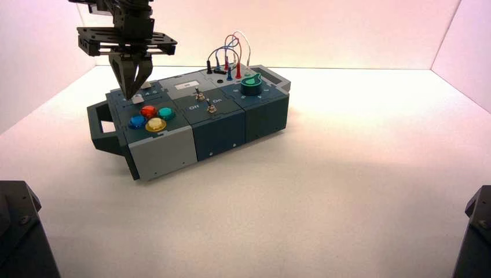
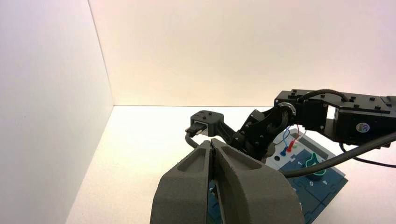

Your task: Move the bottom slider to position 4.

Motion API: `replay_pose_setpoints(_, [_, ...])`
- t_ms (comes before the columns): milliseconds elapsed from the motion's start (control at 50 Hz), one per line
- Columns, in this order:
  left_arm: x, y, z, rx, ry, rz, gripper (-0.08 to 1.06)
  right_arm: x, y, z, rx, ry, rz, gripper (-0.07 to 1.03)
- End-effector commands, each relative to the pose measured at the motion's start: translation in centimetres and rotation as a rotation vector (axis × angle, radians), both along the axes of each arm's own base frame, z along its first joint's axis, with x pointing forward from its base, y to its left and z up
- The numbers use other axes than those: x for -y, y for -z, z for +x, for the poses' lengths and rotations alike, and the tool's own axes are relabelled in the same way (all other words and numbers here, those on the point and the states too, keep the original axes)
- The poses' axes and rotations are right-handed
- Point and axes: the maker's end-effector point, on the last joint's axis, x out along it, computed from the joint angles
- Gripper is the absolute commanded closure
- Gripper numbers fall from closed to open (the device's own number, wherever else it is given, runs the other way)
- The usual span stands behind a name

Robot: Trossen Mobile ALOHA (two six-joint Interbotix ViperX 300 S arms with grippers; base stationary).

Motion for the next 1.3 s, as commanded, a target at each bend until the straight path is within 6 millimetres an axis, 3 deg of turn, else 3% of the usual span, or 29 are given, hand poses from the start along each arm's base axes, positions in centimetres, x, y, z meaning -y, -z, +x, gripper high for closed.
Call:
replay_pose_setpoints(20, [-0.1,-0.6,0.2,0.011,-0.003,0.001,1.01,-0.9,-2.7,0.4,0.031,0.002,0.053,0.99])
replay_pose_setpoints(1300, [0.0,-0.6,0.2,0.011,-0.002,0.001,1.01,-0.4,-1.7,1.1,0.023,0.017,0.040,0.99])
